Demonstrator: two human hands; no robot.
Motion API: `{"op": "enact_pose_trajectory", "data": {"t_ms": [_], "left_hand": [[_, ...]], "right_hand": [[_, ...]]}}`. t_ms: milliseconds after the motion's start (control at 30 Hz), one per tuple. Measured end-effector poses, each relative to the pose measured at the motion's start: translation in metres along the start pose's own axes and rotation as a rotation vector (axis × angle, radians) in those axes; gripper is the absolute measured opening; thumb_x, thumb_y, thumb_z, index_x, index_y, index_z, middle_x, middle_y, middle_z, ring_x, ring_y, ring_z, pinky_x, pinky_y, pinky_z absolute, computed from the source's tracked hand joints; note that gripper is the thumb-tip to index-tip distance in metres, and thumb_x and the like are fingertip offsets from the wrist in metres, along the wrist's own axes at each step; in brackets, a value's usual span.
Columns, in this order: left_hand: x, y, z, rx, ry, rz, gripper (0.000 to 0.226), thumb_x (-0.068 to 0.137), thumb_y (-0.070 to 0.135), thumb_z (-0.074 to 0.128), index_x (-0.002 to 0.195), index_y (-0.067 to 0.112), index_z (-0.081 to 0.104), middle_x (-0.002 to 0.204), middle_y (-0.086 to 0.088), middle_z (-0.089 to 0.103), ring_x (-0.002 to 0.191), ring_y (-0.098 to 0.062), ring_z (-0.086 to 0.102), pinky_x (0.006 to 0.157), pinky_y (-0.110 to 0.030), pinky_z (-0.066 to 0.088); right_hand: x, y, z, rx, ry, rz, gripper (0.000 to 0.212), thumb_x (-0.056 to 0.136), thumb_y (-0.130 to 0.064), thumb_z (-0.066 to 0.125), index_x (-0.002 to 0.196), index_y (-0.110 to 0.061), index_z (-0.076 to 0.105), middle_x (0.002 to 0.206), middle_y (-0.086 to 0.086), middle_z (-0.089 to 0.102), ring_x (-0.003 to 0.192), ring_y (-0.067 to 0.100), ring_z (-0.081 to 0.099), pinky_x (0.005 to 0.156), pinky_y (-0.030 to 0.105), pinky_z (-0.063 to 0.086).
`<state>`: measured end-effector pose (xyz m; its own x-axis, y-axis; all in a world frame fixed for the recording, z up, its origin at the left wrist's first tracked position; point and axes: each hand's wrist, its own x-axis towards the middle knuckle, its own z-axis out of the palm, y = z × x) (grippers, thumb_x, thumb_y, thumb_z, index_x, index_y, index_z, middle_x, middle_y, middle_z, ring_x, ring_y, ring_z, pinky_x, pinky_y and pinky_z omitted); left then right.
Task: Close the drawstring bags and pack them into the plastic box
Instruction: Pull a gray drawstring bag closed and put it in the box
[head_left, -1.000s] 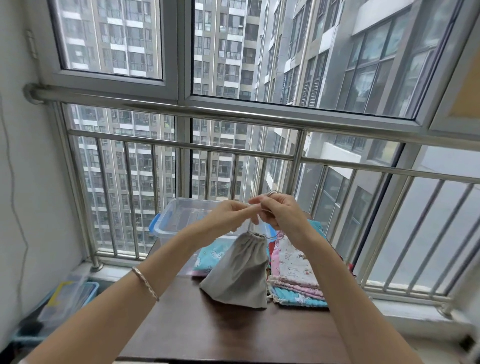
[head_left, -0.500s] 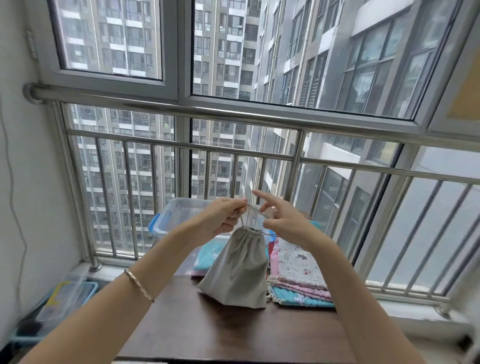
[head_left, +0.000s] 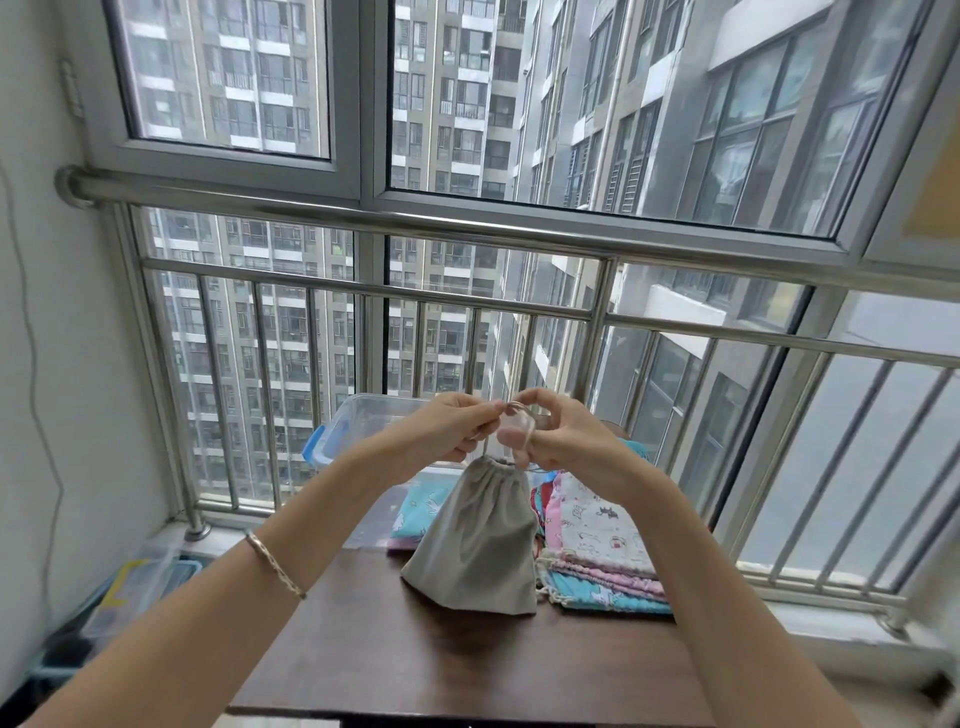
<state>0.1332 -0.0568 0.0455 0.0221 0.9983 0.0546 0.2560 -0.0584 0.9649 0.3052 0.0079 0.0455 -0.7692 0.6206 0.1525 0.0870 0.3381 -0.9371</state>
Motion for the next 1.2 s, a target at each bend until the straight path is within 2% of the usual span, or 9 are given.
{"op": "enact_pose_trajectory", "data": {"t_ms": [133,233,367,533,667,800,1000,1100,1200], "left_hand": [[0.000,-0.004,-0.001,0.016,-0.033,0.020,0.036,0.098,0.033,0.050,0.071,0.012,0.060,0.052,0.007,0.032,0.047,-0.008,0.025,0.045,-0.017,0.022],[-0.001,-0.005,-0.003,0.038,0.003,0.041,0.034,0.097,0.032,0.051,0.087,0.007,0.072,0.053,0.008,0.030,0.047,-0.008,0.027,0.048,-0.016,0.026],[0.002,-0.012,-0.016,0.020,0.143,0.063,0.031,0.098,0.029,0.049,0.084,0.006,0.066,0.055,0.009,0.042,0.049,-0.005,0.033,0.048,-0.013,0.032],[0.001,-0.023,-0.030,-0.706,0.155,-0.050,0.025,0.102,0.024,0.042,0.087,0.008,0.054,0.085,-0.008,0.061,0.076,-0.016,0.057,0.069,-0.026,0.045],[0.000,-0.033,-0.031,-1.072,0.063,-0.020,0.034,0.104,0.020,0.034,0.074,0.011,0.049,0.078,-0.007,0.063,0.079,-0.022,0.068,0.091,-0.042,0.049],[0.006,-0.033,-0.026,-0.985,0.095,-0.121,0.044,0.105,0.029,0.030,0.065,0.015,0.040,0.056,0.004,0.027,0.046,-0.009,0.027,0.043,-0.018,0.034],[0.005,-0.023,-0.016,-0.557,0.104,-0.115,0.041,0.105,0.029,0.032,0.067,0.015,0.043,0.056,0.004,0.026,0.049,-0.010,0.022,0.044,-0.020,0.022],[0.000,-0.009,-0.002,-0.484,-0.031,-0.100,0.039,0.104,0.029,0.034,0.069,0.015,0.042,0.059,0.004,0.028,0.051,-0.009,0.023,0.045,-0.018,0.024],[-0.004,0.009,0.005,-0.435,-0.202,-0.062,0.037,0.104,0.027,0.035,0.070,0.015,0.043,0.062,0.004,0.026,0.053,-0.009,0.023,0.047,-0.017,0.026]], "right_hand": [[0.004,0.009,-0.004,0.163,0.167,-0.131,0.037,0.090,-0.035,0.056,0.112,-0.008,0.067,0.055,-0.004,0.057,0.049,0.008,0.045,0.052,0.018,0.038],[0.008,0.020,-0.007,0.079,0.296,-0.158,0.054,0.102,-0.042,0.030,0.095,-0.016,0.076,0.089,-0.006,0.075,0.088,0.007,0.066,0.085,0.024,0.046],[0.009,0.028,-0.013,0.640,0.259,-0.115,0.068,0.106,-0.037,0.023,0.066,-0.008,0.070,0.099,0.015,0.074,0.111,0.027,0.066,0.107,0.038,0.040],[0.004,0.042,-0.020,1.085,0.352,-0.001,0.054,0.104,-0.038,0.035,0.055,-0.015,0.038,0.053,0.002,0.035,0.053,0.019,0.046,0.096,0.047,0.050],[0.005,0.046,-0.015,1.145,0.365,0.053,0.054,0.103,-0.041,0.035,0.055,-0.016,0.031,0.052,-0.002,0.021,0.046,0.013,0.025,0.054,0.027,0.048],[0.008,0.047,-0.021,0.916,0.338,0.121,0.059,0.104,-0.043,0.031,0.050,-0.018,0.030,0.050,-0.004,0.019,0.045,0.011,0.017,0.040,0.021,0.022],[0.013,0.048,-0.025,0.373,0.192,0.399,0.052,0.101,-0.045,0.040,0.054,-0.021,0.037,0.048,-0.007,0.023,0.041,0.008,0.018,0.040,0.020,0.014],[0.018,0.036,-0.028,0.094,0.099,0.548,0.030,0.092,-0.037,0.063,0.093,-0.009,0.055,0.053,-0.006,0.027,0.043,0.007,0.020,0.039,0.017,0.019],[0.025,0.018,-0.023,-0.238,0.029,0.628,0.026,0.089,-0.023,0.069,0.087,-0.007,0.048,0.063,0.002,0.037,0.042,0.009,0.024,0.037,0.019,0.024]]}}
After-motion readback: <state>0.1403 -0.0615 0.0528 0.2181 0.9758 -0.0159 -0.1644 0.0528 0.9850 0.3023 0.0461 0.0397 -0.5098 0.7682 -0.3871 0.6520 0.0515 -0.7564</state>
